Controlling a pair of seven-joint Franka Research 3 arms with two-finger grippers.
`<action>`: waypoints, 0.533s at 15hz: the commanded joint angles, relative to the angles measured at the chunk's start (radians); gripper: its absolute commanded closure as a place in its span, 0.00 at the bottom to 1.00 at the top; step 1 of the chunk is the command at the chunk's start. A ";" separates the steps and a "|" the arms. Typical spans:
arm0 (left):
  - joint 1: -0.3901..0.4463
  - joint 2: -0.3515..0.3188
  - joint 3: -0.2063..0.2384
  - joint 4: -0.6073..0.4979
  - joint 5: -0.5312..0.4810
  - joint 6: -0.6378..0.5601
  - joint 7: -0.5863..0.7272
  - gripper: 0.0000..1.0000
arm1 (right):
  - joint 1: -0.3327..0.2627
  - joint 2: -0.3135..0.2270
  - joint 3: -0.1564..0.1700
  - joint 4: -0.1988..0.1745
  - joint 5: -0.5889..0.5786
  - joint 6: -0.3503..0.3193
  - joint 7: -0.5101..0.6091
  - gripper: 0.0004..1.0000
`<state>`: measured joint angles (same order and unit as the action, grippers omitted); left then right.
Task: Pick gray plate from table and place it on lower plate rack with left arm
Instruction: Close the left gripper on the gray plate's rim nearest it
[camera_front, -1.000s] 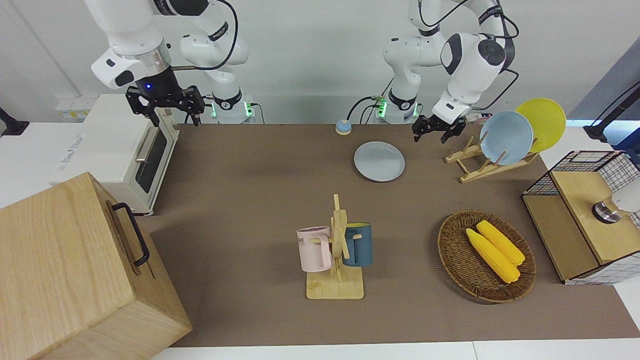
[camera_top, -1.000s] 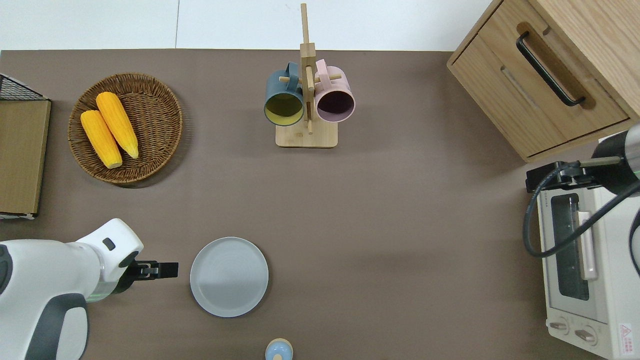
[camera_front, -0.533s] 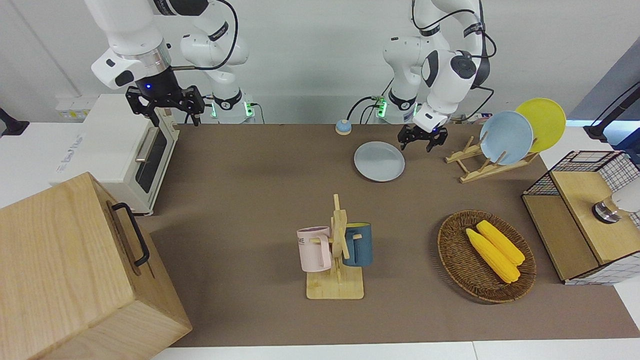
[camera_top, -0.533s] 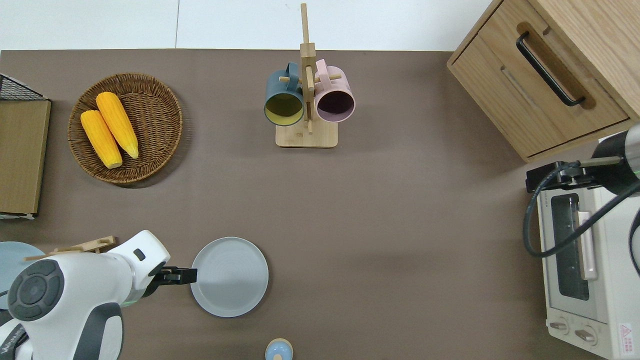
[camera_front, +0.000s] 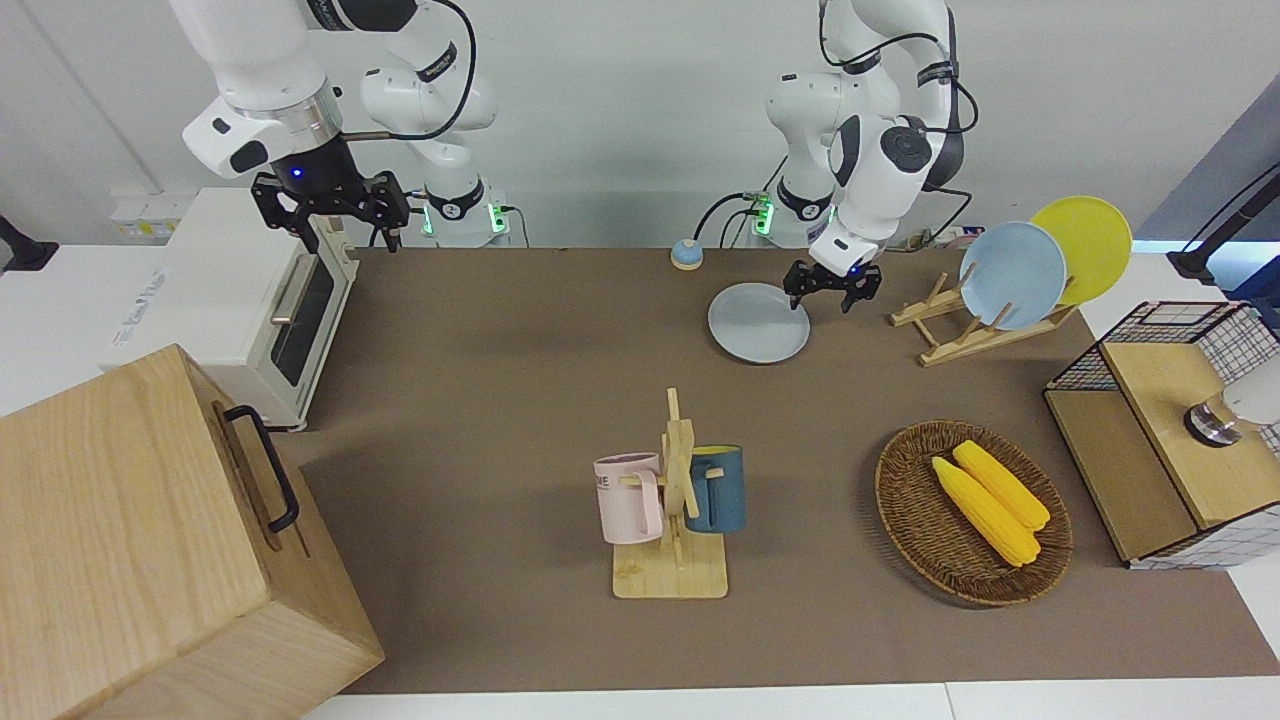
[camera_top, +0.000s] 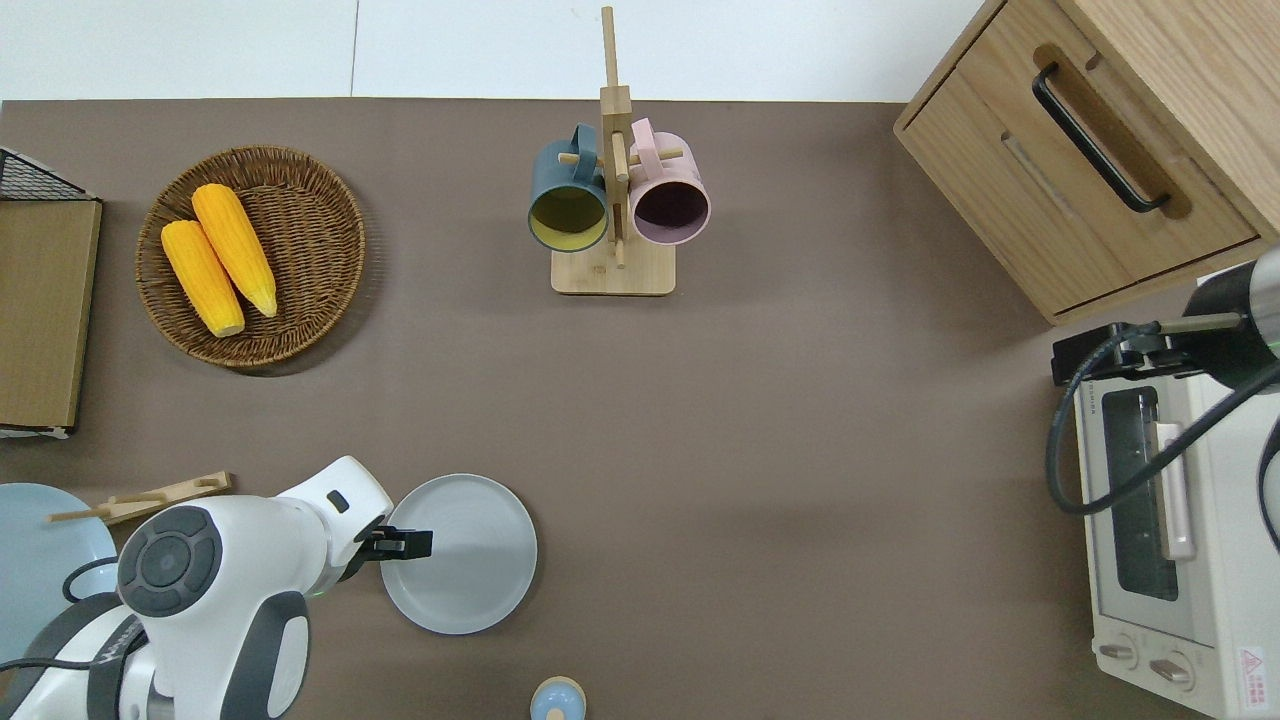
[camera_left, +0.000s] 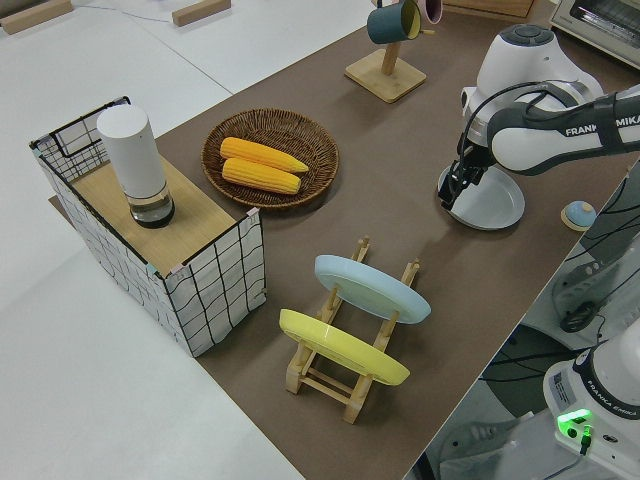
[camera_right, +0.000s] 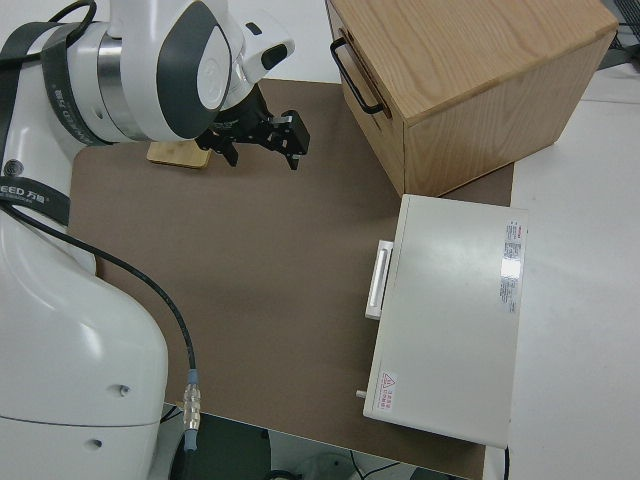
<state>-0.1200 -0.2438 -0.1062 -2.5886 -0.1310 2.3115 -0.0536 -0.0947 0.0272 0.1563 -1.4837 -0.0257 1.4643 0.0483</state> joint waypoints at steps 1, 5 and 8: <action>-0.010 0.067 0.002 -0.016 -0.006 0.107 -0.017 0.00 | 0.007 0.000 -0.006 0.006 0.003 -0.001 0.004 0.02; -0.021 0.089 -0.018 -0.019 -0.006 0.138 -0.071 0.00 | 0.007 0.000 -0.006 0.006 0.003 -0.002 0.004 0.02; -0.024 0.101 -0.020 -0.021 -0.006 0.152 -0.071 0.00 | 0.007 0.000 -0.006 0.006 0.003 -0.001 0.004 0.02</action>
<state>-0.1264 -0.1507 -0.1280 -2.5971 -0.1310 2.4301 -0.1034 -0.0947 0.0272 0.1563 -1.4837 -0.0257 1.4643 0.0483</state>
